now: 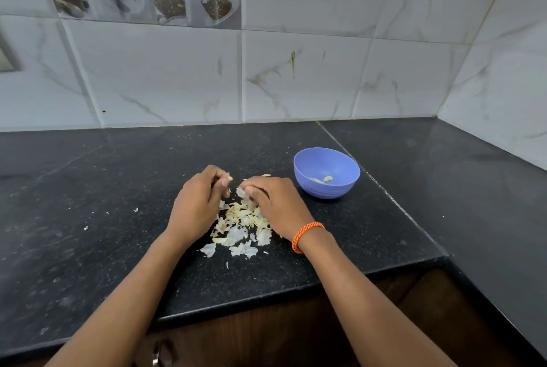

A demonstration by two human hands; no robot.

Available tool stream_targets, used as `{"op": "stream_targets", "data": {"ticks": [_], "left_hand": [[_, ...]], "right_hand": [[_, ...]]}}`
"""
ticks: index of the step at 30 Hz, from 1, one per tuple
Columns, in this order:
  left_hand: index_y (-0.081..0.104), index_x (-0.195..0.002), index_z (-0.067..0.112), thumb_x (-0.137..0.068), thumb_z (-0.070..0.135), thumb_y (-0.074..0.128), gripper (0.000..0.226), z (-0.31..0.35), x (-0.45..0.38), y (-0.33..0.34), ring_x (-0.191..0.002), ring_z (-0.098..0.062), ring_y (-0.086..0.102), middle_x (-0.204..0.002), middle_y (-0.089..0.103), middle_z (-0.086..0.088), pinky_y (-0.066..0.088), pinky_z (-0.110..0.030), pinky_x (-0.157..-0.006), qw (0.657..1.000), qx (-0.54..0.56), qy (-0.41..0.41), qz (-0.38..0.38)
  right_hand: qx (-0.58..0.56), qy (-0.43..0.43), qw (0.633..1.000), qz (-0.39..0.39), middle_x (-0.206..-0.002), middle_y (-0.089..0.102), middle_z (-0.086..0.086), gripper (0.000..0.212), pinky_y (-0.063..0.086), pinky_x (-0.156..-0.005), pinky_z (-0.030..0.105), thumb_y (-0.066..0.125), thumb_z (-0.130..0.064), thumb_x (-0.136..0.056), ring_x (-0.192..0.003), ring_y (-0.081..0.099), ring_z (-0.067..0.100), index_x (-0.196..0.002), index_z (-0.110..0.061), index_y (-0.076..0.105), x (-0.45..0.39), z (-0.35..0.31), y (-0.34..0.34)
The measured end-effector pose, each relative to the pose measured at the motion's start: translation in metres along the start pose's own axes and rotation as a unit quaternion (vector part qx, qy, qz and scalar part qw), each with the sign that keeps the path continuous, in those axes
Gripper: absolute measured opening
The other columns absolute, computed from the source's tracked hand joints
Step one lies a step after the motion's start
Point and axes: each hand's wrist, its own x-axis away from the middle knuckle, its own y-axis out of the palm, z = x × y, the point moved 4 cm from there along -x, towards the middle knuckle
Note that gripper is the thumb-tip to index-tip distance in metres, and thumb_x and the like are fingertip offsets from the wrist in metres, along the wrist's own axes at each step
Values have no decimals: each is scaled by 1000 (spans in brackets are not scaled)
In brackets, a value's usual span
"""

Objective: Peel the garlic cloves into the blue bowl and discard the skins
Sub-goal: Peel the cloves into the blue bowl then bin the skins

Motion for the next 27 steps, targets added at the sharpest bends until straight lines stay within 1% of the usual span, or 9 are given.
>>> {"op": "stream_targets", "data": {"ticks": [3, 6, 9, 12, 16, 19, 21, 24, 27], "left_hand": [[59, -101, 28, -115, 37, 45, 21, 4, 0, -3, -66, -6, 54, -82, 70, 15, 42, -35, -58, 1000, -22, 4, 21], [59, -101, 29, -115, 40, 44, 23, 8, 1, -4, -70, -6, 56, -82, 69, 16, 37, -33, -59, 999, -42, 6, 29], [59, -100, 31, -114, 40, 47, 20, 8, 2, -5, -72, -7, 56, -81, 69, 17, 38, -34, -60, 998, -50, -1, 40], [60, -100, 32, -113, 42, 49, 19, 10, 2, -7, -69, -9, 56, -79, 68, 15, 39, -34, -58, 997, -59, 4, 45], [61, -97, 35, -111, 46, 52, 19, 9, 1, -7, -64, -12, 56, -74, 68, 11, 47, -37, -58, 997, -56, 10, 43], [64, -94, 34, -108, 43, 59, 17, 12, 1, -6, -63, -11, 59, -73, 69, 10, 53, -41, -60, 998, -50, 18, 42], [67, -93, 33, -105, 39, 64, 14, 15, 2, -7, -62, -8, 62, -74, 70, 13, 54, -39, -60, 998, -40, 29, 38], [71, -91, 32, -102, 35, 72, 11, 19, 3, -6, -61, -9, 62, -73, 71, 17, 47, -30, -57, 998, -30, 45, 29], [74, -87, 30, -98, 33, 77, 12, 22, 4, -5, -67, -10, 67, -72, 71, 16, 49, -29, -59, 998, -15, 51, 27]], "right_hand": [[56, -3, 998, -23, -96, 77, 0, 28, 61, -77, 43, 57, -6, -103, -81, 74, 13, -108, -25, 76, 0, -3, 3], [63, -20, 998, 5, -91, 67, -9, 23, 59, -77, 44, 76, -6, -91, -80, 66, 11, -89, -27, 69, 1, -9, 3], [65, -8, 998, 14, -83, 60, -9, 32, 57, -69, 40, 89, -16, -82, -72, 60, 11, -79, -27, 58, 0, -10, 2], [56, -9, 998, -4, -70, 65, -7, 27, 55, -66, 38, 82, -28, -92, -66, 60, 13, -71, -28, 65, -2, -11, 2], [62, -2, 998, -25, -88, 76, -4, 28, 61, -80, 41, 63, -3, -100, -82, 70, 12, -97, -21, 83, -1, -7, 1], [57, 16, 998, -2, -79, 74, -10, 5, 60, -75, 40, 77, -28, -95, -75, 68, 8, -92, -28, 80, 2, -5, -5], [62, 18, 998, 7, -74, 71, -11, 10, 59, -73, 40, 80, -31, -93, -73, 65, 8, -85, -27, 76, 3, -4, -7], [81, 3, 997, 8, -93, 63, -13, 16, 59, -78, 40, 82, -16, -91, -84, 62, 7, -89, -29, 73, 3, -6, -7], [105, 25, 993, 37, -85, 57, -12, 26, 52, -66, 34, 86, -36, -86, -75, 54, 6, -79, -27, 63, 6, -6, -13]]}}
